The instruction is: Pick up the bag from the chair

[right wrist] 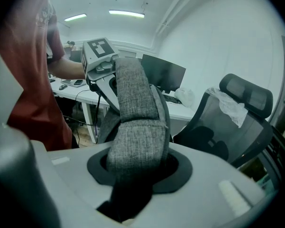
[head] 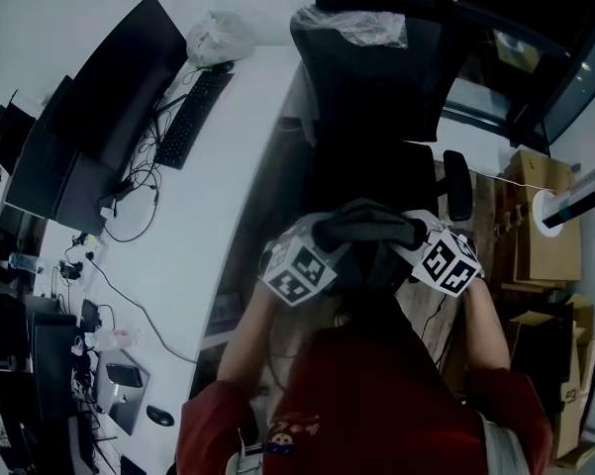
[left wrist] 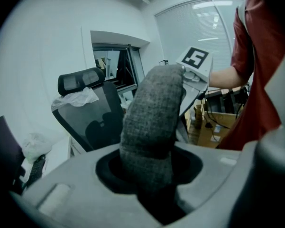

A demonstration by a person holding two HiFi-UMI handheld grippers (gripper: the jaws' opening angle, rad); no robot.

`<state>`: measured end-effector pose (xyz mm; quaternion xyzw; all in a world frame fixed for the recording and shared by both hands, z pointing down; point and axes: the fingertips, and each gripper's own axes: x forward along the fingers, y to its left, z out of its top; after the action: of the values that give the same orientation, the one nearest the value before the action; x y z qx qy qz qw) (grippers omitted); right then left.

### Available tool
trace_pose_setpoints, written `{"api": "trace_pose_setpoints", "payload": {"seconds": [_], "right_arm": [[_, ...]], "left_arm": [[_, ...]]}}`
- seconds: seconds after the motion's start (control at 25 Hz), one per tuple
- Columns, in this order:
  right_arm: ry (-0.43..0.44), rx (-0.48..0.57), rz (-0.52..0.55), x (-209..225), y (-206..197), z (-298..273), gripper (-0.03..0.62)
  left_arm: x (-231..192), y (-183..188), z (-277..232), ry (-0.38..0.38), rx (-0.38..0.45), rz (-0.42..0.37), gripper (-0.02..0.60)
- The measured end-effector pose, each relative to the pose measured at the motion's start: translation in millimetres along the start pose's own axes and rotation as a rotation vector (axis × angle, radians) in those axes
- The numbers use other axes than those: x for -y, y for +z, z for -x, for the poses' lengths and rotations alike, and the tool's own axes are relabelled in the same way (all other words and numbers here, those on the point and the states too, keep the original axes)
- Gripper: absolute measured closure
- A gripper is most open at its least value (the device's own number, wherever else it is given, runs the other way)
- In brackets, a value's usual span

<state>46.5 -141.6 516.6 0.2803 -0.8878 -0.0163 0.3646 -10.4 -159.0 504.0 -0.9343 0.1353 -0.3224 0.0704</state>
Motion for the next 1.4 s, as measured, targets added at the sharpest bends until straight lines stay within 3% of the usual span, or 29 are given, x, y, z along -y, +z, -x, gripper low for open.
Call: {"api": "trace_pose_setpoints", "payload": {"seconds": [0.4,1.4], "right_arm": [[-0.002,0.004,0.001,-26.2,1.1,0.3,0.464],[0.007,0.003,0.003,-23.0,0.0,-0.2,0.464]], "left_arm": [[20.4,-12.7,12.4,0.01,-0.01,-0.006,0.433],[17.0,-10.9,10.2,0.0,-0.023,-0.016,0.43]]}}
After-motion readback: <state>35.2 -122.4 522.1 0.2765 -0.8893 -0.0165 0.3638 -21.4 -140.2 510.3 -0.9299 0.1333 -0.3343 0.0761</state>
